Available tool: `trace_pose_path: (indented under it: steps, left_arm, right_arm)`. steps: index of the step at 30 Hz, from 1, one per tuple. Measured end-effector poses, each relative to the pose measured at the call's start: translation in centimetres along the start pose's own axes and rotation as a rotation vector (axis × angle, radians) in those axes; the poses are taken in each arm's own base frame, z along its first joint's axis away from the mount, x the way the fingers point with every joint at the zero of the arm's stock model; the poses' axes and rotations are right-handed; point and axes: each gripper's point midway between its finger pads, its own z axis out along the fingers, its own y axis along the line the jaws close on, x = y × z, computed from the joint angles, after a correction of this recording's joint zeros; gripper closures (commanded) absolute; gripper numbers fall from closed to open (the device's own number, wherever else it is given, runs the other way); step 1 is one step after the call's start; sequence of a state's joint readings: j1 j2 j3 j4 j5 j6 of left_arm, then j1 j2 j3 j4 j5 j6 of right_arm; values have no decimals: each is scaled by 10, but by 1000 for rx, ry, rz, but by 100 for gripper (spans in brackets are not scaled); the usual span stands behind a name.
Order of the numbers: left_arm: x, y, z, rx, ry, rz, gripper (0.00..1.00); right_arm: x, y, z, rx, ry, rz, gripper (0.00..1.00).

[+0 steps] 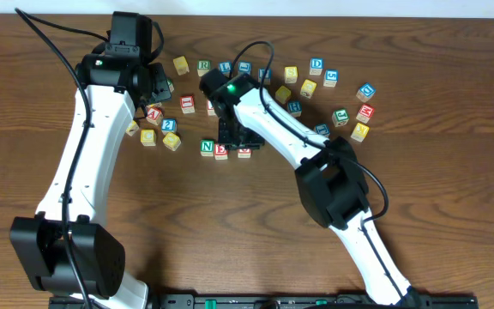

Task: Spell out NEURIPS
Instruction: 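Set the red U block down beside the E and open the right gripper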

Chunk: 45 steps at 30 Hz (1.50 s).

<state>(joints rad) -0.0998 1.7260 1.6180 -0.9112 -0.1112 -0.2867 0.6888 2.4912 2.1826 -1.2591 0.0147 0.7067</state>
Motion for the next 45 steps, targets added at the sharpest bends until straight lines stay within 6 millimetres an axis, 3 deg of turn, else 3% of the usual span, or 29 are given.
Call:
trace_pose_path:
  steps: [6, 9, 14, 20, 25, 29, 35, 45]
  left_arm:
    - [0, 0, 0, 0, -1, 0, 43]
    - [0, 0, 0, 0, -1, 0, 43]
    - [0, 0, 0, 1, -2, 0, 43]
    - [-1, 0, 0, 1, -3, -1, 43]
    - [-1, 0, 0, 1, -3, -1, 43]
    - [-1, 0, 0, 1, -3, -1, 43]
    - [-1, 0, 0, 1, -3, -1, 43]
    - [-1, 0, 0, 1, -3, -1, 44]
  right_arm:
    - [-17, 6, -17, -81, -19, -68, 59]
    - [-22, 11, -28, -134, -20, -94, 61]
    - [-7, 5, -29, -132, 51, -111, 65]
    - [-6, 4, -29, -100, 39, -93, 69]
    - [-4, 6, -27, -66, 15, -79, 78]
    - [-5, 5, -26, -56, 7, -71, 76]
    - [-6, 4, -25, -48, 4, -61, 59]
    - [-1, 0, -15, -33, 23, -56, 57]
